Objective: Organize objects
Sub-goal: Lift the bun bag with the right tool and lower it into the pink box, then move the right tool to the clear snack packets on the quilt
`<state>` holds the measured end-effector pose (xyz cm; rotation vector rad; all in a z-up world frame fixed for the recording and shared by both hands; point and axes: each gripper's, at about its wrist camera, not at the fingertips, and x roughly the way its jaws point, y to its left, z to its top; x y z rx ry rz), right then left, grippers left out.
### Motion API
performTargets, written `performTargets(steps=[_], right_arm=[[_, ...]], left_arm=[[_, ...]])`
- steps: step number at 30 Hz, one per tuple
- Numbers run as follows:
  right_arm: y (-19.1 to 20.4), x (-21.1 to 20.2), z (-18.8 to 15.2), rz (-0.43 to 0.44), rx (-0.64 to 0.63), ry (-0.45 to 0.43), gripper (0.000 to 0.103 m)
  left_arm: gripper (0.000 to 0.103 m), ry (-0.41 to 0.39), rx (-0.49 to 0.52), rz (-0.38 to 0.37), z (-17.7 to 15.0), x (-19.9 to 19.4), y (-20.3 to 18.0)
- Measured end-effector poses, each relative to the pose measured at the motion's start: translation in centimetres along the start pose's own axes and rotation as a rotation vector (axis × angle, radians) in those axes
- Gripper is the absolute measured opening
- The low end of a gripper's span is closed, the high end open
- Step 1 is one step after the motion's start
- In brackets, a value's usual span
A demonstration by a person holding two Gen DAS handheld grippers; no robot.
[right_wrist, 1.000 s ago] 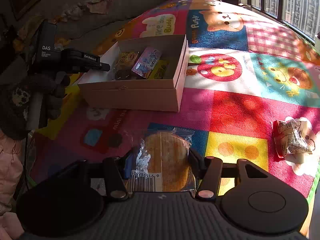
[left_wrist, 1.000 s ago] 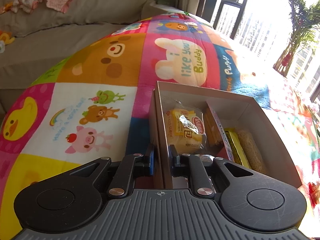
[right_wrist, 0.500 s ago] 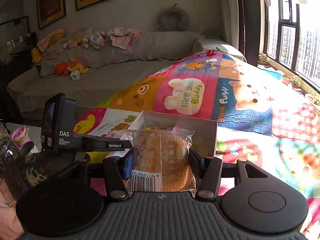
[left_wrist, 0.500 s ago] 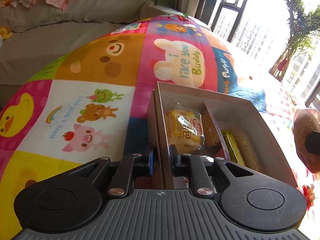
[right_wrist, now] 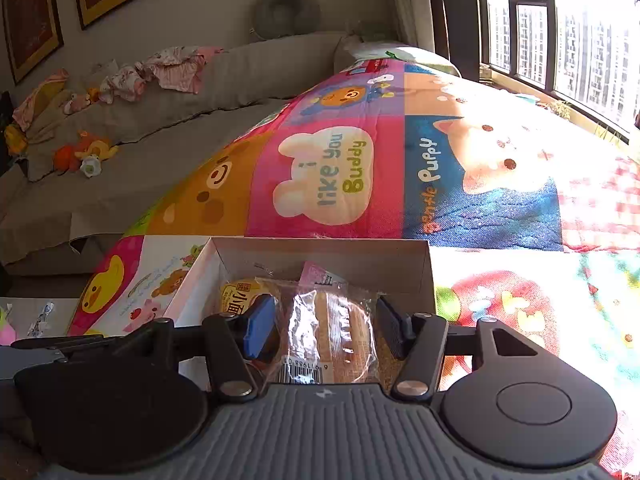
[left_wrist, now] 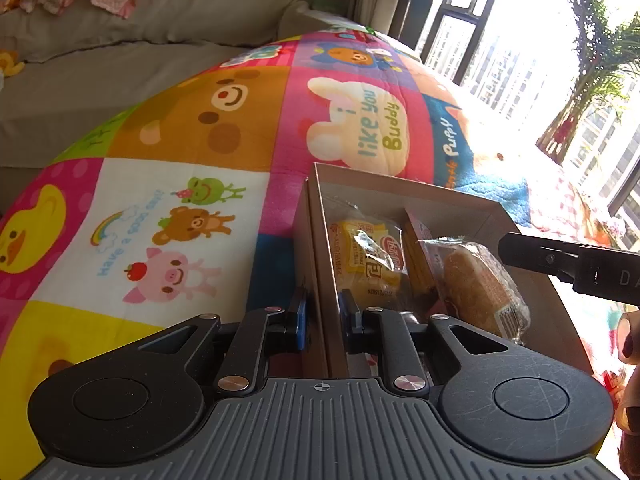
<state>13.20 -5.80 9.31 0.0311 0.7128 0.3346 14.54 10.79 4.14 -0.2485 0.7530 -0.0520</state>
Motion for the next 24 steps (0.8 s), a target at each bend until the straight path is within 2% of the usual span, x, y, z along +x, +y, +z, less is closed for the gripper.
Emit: performTargets(steps=[6, 13, 18, 24], right_arm=[[-1.5, -2.4, -1.5, -0.042, -0.023, -0.013, 0.071], [-4.7, -7.0, -6.6, -0.074, -0.01, 0.051, 0.074], [-6.1, -10.0, -10.8, -0.201, -0.064, 0.053, 0.079], [-12.0, -11.5, -13.4, -0.406, 0.033, 0.073, 0.083]], left_arm=[[0.019, 0.0, 0.001, 0.0, 0.0, 0.0, 0.0], [0.019, 0.001, 0.007, 0.003, 0.0, 0.1, -0.1], [0.018, 0.002, 0.012, 0.011, -0.1, 0.0, -0.4], [0.018, 0.006, 0.022, 0.018, -0.1, 0.0, -0.6]])
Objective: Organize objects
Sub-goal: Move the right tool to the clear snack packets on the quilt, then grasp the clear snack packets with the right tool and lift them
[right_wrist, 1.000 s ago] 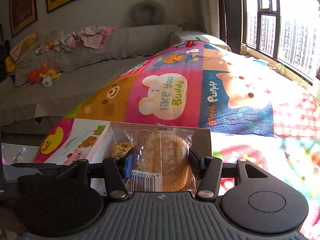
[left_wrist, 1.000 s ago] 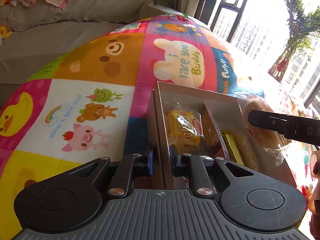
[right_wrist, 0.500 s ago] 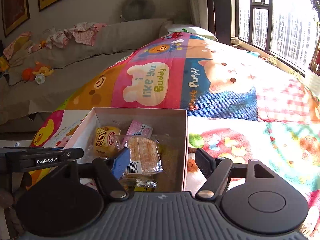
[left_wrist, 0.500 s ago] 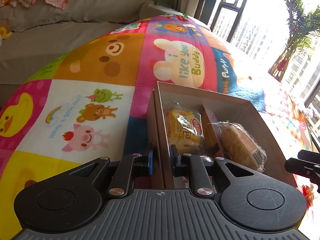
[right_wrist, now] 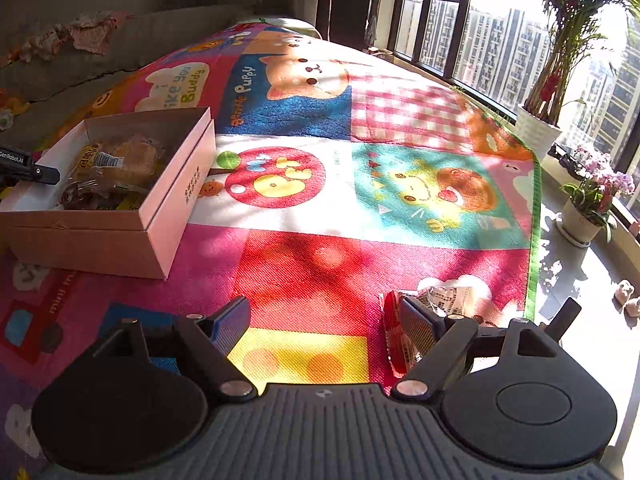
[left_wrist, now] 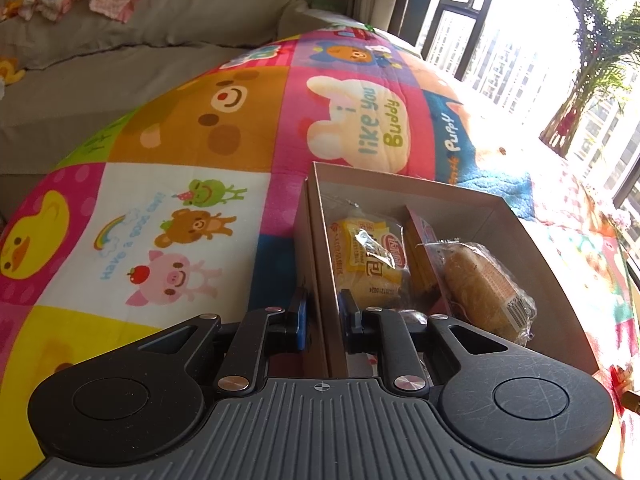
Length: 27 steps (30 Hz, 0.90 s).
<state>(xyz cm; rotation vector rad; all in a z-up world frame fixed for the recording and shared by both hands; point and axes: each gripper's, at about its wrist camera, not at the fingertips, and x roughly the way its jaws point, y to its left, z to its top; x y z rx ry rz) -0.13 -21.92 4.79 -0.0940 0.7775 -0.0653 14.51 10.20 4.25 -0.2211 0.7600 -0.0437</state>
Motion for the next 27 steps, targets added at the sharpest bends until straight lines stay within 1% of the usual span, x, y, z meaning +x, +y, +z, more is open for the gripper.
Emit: performTargets(steps=[2, 4, 6, 7, 9, 10, 12, 14, 16, 18, 19, 22, 27], right_arm=[[-2.0, 1.0, -0.3, -0.051, 0.067, 0.019, 0.085], [-3.9, 2.0, -0.3, -0.08, 0.179, 0.05, 0.086], [-5.5, 2.8, -0.5, -0.052, 0.286, 0.072, 0.088], [-6.0, 3.3, -0.7, -0.044, 0.318, 0.075, 0.088], [-6.3, 4.3, -0.9, -0.058, 0.317, 0.078, 0.088], [-6.3, 4.6, -0.9, -0.064, 0.302, 0.068, 0.09], [-5.8, 5.0, -0.8, -0.071, 0.258, 0.051, 0.09], [-5.2, 5.3, -0.6, -0.06, 0.222, 0.042, 0.09], [-4.3, 5.1, 0.0, -0.019, 0.184, 0.039, 0.077], [-3.1, 4.7, 0.3, 0.033, 0.144, 0.037, 0.068], [-2.3, 4.4, 0.3, 0.067, 0.125, 0.043, 0.065], [0.4, 3.4, -0.2, 0.148, 0.052, 0.047, 0.064], [5.2, 0.3, -1.4, 0.356, -0.1, 0.053, 0.065]], left_arm=[[0.018, 0.0, 0.0, 0.003, 0.0, 0.0, 0.0], [0.018, 0.0, 0.004, 0.008, 0.0, -0.1, -0.1], [0.018, 0.0, 0.006, 0.009, 0.0, -0.1, -0.1], [0.018, 0.001, 0.005, 0.008, 0.0, -0.1, -0.1], [0.018, 0.001, 0.006, 0.009, 0.0, -0.1, -0.1], [0.018, 0.001, 0.007, 0.009, 0.0, -0.1, -0.1], [0.018, 0.001, 0.008, 0.01, 0.0, -0.1, -0.1], [0.018, 0.001, 0.007, 0.01, 0.0, -0.1, -0.1], [0.018, 0.001, 0.007, 0.01, 0.0, -0.1, -0.1], [0.018, 0.001, 0.007, 0.01, 0.0, -0.1, -0.1], [0.018, 0.001, 0.008, 0.009, 0.0, -0.1, -0.1], [0.018, 0.002, 0.007, 0.009, 0.0, -0.1, -0.1], [0.018, 0.002, 0.007, 0.01, 0.0, -0.1, -0.1]])
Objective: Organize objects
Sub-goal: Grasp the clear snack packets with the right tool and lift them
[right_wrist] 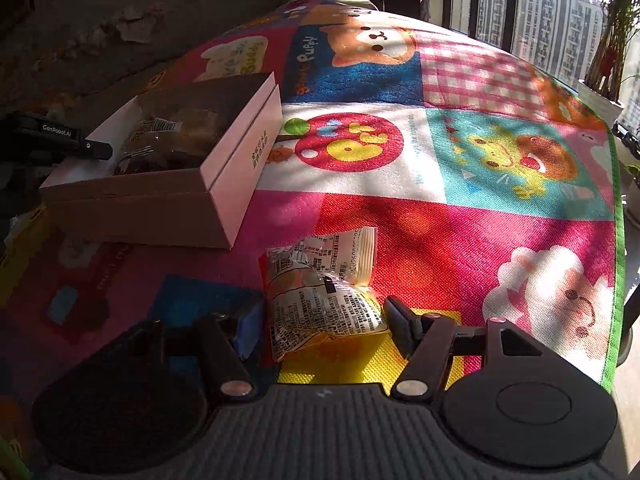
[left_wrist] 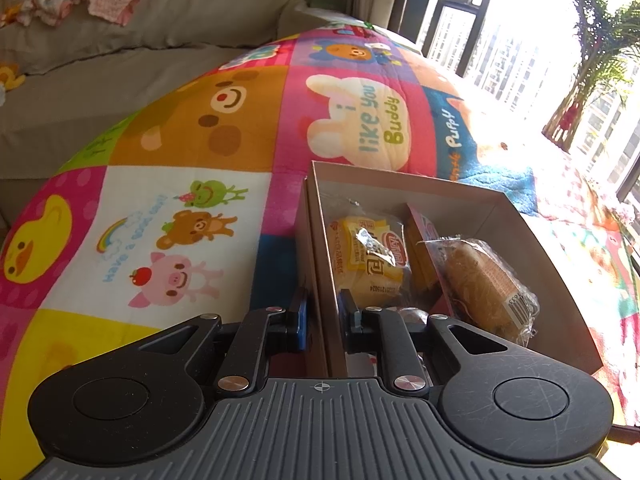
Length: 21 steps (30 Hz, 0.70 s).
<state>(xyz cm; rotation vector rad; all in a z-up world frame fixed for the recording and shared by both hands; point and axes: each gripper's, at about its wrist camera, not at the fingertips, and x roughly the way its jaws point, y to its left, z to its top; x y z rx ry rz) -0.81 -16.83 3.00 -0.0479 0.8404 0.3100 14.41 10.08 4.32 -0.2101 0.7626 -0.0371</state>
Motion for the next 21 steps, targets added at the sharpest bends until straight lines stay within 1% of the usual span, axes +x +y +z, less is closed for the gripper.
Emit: performTargets(steps=[1, 2, 4, 6, 7, 8, 11, 14, 15, 17, 19, 21], right_arm=[[1.1, -0.3, -0.3, 0.031, -0.036, 0.008, 0.066], [2.1, -0.6, -0.6, 0.043, -0.076, 0.008, 0.066], [3.5, -1.2, -1.3, 0.023, -0.151, 0.003, 0.072], [4.2, -2.0, -2.0, -0.051, -0.23, -0.01, 0.078], [4.2, -2.2, -2.2, -0.084, -0.25, -0.014, 0.082], [4.0, -2.4, -2.5, -0.131, -0.269, -0.015, 0.083], [2.8, -2.6, -2.9, -0.215, -0.257, 0.002, 0.084], [1.8, -2.7, -3.0, -0.258, -0.205, 0.006, 0.084], [1.5, -2.9, -2.9, -0.239, -0.173, 0.003, 0.084], [1.1, -3.4, -2.5, -0.153, -0.097, -0.007, 0.084], [1.7, -3.8, -2.0, -0.091, -0.067, -0.037, 0.084], [2.6, -3.7, -1.2, -0.078, -0.074, -0.067, 0.083]], left_arm=[[0.018, 0.0, 0.0, 0.0, 0.0, 0.0, 0.0], [0.018, 0.0, 0.002, 0.0, 0.0, 0.0, 0.0], [0.018, 0.0, 0.003, 0.0, 0.0, 0.0, 0.0], [0.018, 0.0, 0.001, 0.0, 0.0, 0.0, 0.0], [0.018, -0.001, -0.001, -0.001, 0.0, 0.0, 0.0], [0.018, -0.001, -0.003, -0.001, -0.1, 0.0, 0.0], [0.018, -0.001, -0.004, -0.001, -0.1, 0.0, 0.0], [0.018, -0.001, -0.002, 0.0, -0.1, -0.1, 0.0], [0.018, -0.001, -0.001, -0.001, -0.1, 0.0, 0.0], [0.018, -0.001, -0.003, -0.001, -0.1, 0.0, 0.0], [0.018, -0.001, -0.003, 0.0, -0.1, 0.0, 0.0], [0.018, -0.001, -0.002, 0.0, -0.1, 0.0, 0.0]])
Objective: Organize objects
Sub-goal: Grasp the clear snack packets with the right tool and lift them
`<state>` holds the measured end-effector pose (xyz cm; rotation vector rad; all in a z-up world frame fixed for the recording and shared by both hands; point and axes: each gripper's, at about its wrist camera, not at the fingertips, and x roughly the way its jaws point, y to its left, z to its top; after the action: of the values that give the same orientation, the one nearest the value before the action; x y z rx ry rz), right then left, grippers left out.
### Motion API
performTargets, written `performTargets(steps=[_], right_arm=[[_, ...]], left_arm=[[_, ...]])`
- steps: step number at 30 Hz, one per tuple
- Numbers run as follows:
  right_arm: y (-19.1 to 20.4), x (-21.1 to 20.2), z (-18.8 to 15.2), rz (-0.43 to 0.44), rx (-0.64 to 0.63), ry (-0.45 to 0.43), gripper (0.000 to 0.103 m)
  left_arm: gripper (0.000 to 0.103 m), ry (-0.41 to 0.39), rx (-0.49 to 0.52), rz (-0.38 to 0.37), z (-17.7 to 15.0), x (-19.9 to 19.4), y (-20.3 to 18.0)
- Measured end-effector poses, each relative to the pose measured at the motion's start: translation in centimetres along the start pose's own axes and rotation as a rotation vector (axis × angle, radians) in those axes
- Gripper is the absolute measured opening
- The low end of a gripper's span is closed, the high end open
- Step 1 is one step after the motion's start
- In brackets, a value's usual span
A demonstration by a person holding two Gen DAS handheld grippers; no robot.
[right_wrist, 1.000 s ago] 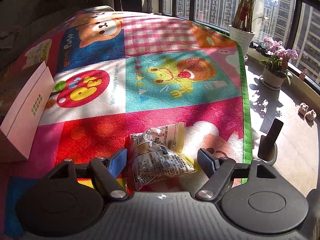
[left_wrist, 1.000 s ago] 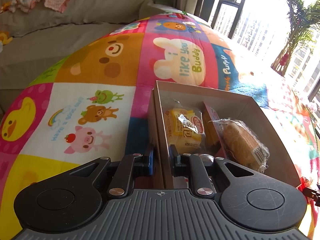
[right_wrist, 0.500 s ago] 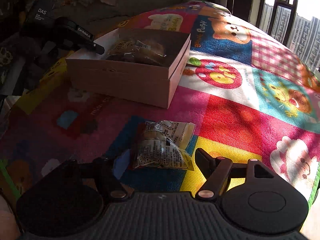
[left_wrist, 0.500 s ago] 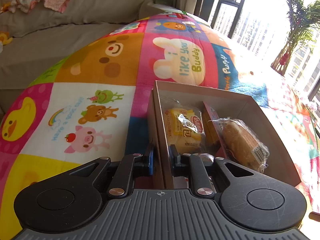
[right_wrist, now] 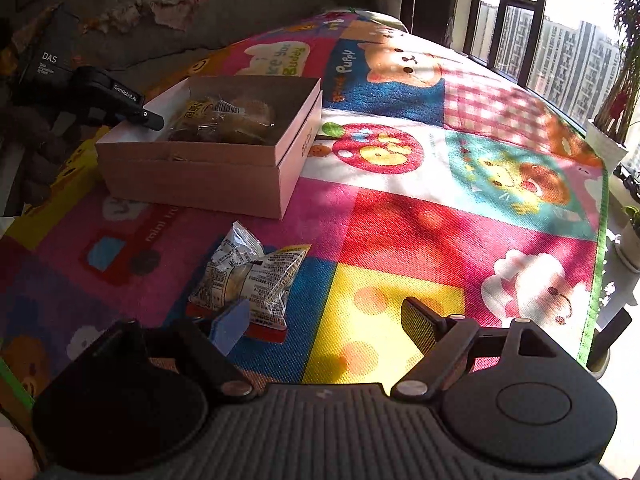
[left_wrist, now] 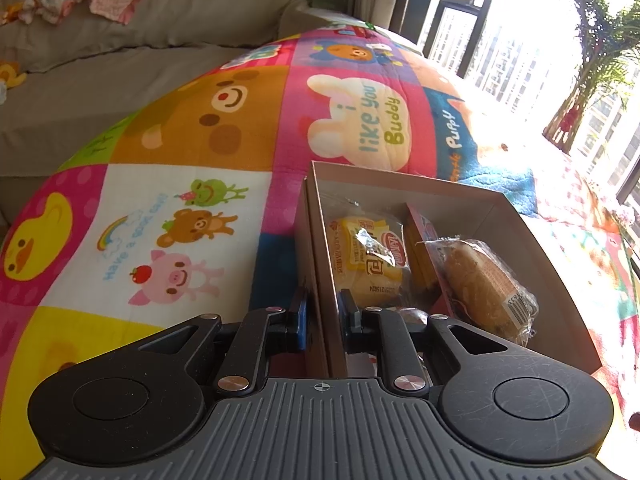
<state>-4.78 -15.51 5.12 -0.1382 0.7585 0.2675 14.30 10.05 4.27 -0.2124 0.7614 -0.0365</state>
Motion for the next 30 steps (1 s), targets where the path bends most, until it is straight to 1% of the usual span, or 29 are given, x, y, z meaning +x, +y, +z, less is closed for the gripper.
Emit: performTargets(steps=[2, 3, 5, 7, 9, 11, 13, 14, 18, 23, 25, 27, 30], right_arm=[[1.0, 1.0, 1.2, -0.048, -0.021, -0.015, 0.076], [1.1, 1.5, 1.5, -0.055, -0.014, -0.013, 0.072], [0.9, 3.1, 2.4, -0.044, 0.035, 0.011, 0.071], [1.1, 4.5, 2.5, -0.041, 0.032, 0.032, 0.072], [1.5, 5.1, 2.6, -0.054, 0.02, 0.022, 0.072], [1.6, 5.0, 2.8, -0.031, 0.041, 0.021, 0.073], [1.7, 4.4, 2.9, -0.005, 0.07, 0.009, 0.083], [1.8, 4.1, 2.8, 0.003, 0.073, 0.006, 0.085], [2.3, 3.7, 2.2, 0.035, 0.074, 0.025, 0.087], [3.0, 4.7, 1.4, 0.052, 0.074, 0.067, 0.087], [3.5, 4.7, 1.4, 0.068, 0.064, 0.076, 0.073], [4.4, 4.2, 1.4, 0.097, 0.009, 0.086, 0.06], [5.5, 3.3, 1.2, 0.206, -0.029, 0.13, 0.058]], left_arm=[[0.018, 0.001, -0.002, -0.002, 0.0, 0.0, 0.0], [0.018, 0.001, -0.002, -0.002, 0.0, 0.0, 0.0], [0.018, 0.001, 0.001, 0.0, 0.0, 0.0, 0.0], [0.018, 0.0, 0.0, -0.001, 0.0, 0.0, 0.0], [0.018, 0.0, -0.001, -0.002, 0.0, 0.0, 0.0], [0.018, 0.0, -0.002, -0.002, 0.0, 0.0, 0.0], [0.018, -0.001, -0.001, -0.002, 0.0, 0.0, 0.0], [0.018, -0.001, -0.002, -0.003, 0.0, 0.0, 0.0], [0.018, -0.002, -0.003, -0.003, -0.1, 0.0, 0.0], [0.018, -0.001, 0.0, -0.002, -0.1, 0.0, 0.1], [0.018, -0.001, -0.001, -0.003, 0.0, 0.0, 0.1], [0.018, -0.001, -0.002, -0.004, -0.1, 0.0, 0.1], [0.018, -0.002, -0.002, -0.003, -0.1, 0.0, 0.1]])
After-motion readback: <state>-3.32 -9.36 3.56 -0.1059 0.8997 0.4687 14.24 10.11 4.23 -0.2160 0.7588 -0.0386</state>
